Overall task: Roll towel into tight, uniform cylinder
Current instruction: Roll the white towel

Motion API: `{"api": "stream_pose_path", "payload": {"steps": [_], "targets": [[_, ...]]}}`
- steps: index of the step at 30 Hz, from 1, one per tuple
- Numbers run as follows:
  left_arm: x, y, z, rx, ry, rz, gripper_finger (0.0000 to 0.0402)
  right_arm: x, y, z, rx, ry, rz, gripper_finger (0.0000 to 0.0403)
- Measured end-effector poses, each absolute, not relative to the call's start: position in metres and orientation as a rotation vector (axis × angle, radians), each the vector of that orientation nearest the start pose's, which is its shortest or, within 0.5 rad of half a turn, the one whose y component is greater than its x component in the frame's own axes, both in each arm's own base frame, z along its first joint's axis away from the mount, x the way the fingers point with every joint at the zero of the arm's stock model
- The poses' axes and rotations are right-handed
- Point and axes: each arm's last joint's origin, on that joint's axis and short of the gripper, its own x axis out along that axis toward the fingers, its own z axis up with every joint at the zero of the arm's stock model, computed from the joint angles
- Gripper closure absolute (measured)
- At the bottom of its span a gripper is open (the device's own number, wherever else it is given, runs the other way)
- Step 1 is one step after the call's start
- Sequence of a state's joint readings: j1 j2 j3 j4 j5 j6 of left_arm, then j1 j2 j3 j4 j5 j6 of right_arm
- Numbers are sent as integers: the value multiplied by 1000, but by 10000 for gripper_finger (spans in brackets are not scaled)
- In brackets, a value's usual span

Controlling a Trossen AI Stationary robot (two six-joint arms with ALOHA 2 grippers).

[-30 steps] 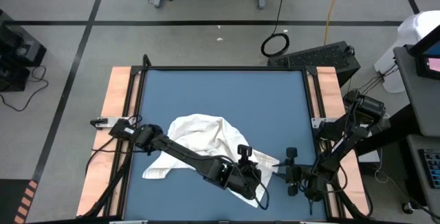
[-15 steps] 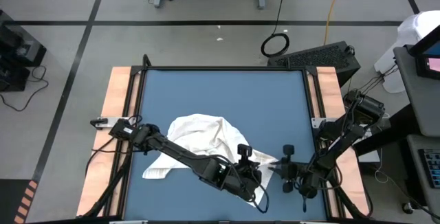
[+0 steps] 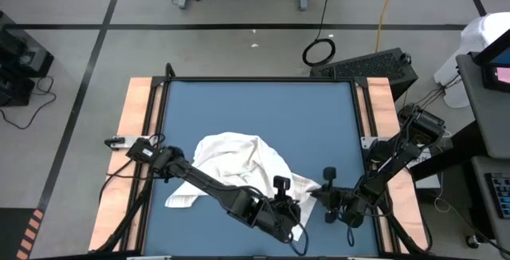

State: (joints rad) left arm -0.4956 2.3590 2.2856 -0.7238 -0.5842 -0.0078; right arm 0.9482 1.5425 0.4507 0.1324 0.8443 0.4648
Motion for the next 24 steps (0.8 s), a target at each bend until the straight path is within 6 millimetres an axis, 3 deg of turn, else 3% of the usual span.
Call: {"api": "stream_pose_path", "payload": {"steps": [11,19,24], "targets": [[474,-245,215,411,762,91,395,149,172,104,-357,643,-5,390],[477,-242,210,364,765,134,395,139,163,92,-259,709,16,379],[481,-234,204,354,777,168,395,132,165,90,-179,696,-8,321]]}}
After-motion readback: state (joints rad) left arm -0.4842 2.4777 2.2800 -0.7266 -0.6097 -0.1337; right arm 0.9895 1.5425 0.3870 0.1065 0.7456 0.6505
